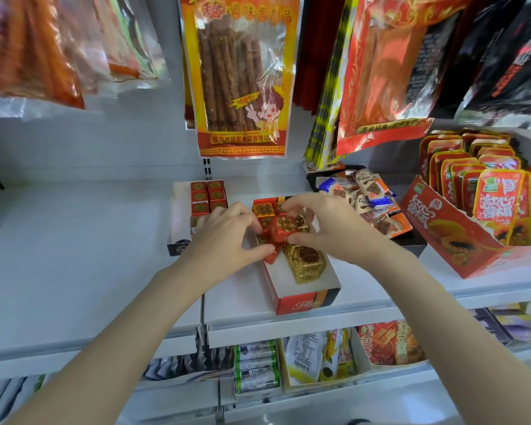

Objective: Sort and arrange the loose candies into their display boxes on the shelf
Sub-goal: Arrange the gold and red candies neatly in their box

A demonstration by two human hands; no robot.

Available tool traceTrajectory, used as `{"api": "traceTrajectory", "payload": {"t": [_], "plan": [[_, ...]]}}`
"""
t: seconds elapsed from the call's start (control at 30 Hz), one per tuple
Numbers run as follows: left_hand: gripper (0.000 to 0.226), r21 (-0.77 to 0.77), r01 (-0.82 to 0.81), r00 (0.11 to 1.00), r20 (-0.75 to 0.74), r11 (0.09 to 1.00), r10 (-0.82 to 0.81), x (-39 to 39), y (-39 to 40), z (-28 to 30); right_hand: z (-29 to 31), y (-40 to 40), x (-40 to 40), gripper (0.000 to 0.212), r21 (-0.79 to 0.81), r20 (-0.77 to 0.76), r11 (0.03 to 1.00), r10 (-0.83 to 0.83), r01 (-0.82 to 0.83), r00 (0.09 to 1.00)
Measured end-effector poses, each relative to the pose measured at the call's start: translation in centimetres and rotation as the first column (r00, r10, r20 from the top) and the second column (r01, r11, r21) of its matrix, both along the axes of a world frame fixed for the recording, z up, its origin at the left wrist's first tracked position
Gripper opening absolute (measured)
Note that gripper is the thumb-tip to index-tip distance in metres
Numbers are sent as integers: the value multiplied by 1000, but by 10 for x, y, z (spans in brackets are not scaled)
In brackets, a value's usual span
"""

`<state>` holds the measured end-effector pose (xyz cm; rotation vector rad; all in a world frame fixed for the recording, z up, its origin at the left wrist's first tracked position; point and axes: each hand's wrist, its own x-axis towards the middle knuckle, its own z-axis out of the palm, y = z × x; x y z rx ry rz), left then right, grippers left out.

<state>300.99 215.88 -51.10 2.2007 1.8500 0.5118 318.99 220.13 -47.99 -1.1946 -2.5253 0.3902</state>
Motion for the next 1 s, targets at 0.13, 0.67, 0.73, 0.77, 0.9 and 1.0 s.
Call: {"api": "traceTrajectory", "payload": {"t": [0.13, 0.67, 0.73, 0.77, 0.9, 1.0], "plan": [[38, 27, -38, 999, -37, 999, 39, 7, 0, 0, 16, -3, 25, 37, -88, -3, 996, -35, 35, 999], [28, 82, -118, 993, -21, 990, 120, 20, -2, 22, 25, -14, 55, 29, -205, -78, 971, -138, 120, 987], [26, 19, -23, 999, 40, 1000, 22, 16, -11, 32, 26, -15, 56, 28, -221, -86, 969, -136, 114, 987], [26, -26, 41, 998, 42, 999, -40, 16, -15, 35, 25, -15, 56, 28, -227, -85, 967, -134, 112, 987], [24, -227, 242, 966, -36, 943, -256, 19, -22, 30, 21, -14, 57, 29, -240, -70, 964, -132, 111, 989], [28, -244, 283, 950, -65, 928, -306, 25, -20, 24, 18, -13, 57, 30, -238, -36, 965, -123, 111, 992]]}}
